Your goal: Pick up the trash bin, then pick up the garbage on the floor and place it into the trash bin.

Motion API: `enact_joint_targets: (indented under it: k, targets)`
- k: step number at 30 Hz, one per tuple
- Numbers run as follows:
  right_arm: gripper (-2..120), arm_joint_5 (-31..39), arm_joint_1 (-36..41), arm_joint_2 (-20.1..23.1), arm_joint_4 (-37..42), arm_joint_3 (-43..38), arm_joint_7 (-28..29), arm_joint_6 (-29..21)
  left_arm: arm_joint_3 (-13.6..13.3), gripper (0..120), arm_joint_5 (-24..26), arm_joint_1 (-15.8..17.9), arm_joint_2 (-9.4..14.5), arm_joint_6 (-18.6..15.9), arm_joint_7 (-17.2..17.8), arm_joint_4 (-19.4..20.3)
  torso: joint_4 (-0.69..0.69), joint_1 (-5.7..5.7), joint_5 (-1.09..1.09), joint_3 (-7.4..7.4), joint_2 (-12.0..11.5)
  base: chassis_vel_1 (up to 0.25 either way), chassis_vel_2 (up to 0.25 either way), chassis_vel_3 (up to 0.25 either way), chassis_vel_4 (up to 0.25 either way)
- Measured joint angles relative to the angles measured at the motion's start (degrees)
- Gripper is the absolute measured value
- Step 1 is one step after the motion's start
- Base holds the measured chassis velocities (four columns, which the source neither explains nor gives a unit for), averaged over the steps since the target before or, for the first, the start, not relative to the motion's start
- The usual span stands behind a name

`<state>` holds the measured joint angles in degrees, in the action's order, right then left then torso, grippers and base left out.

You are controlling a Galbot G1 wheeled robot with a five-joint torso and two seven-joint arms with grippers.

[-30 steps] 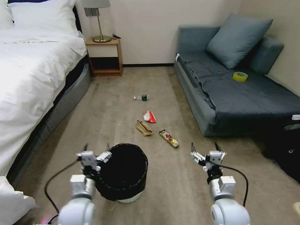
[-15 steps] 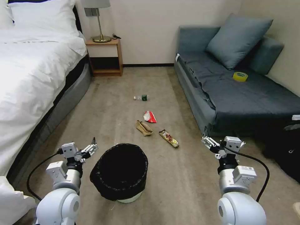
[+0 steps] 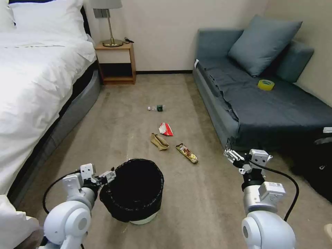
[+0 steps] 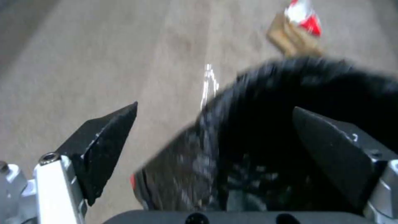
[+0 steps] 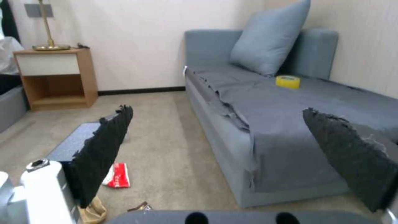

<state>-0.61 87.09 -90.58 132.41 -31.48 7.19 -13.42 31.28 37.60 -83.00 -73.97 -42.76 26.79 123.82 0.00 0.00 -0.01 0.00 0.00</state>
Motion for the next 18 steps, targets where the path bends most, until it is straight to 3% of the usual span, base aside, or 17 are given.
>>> enact_joint_targets:
  k: [9, 18]
  targets:
    - [100, 0.1, -0.1, 0.2, -0.4, -0.2, 0.3, 0.5, -2.2, 99, 0.5, 0.7, -0.7, 0.3, 1.3, -4.3, 0.0, 0.0, 0.01, 0.0, 0.0, 0.0, 0.0, 0.0, 0.0]
    - [100, 0.0, -0.2, 0.2, -0.9, -0.2, 0.5, 1.0, -2.8, 99, 3.5, 1.0, -1.0, 0.5, 3.6, -6.3, 0.0, 0.0, 0.01, 0.0, 0.0, 0.0, 0.0, 0.0, 0.0]
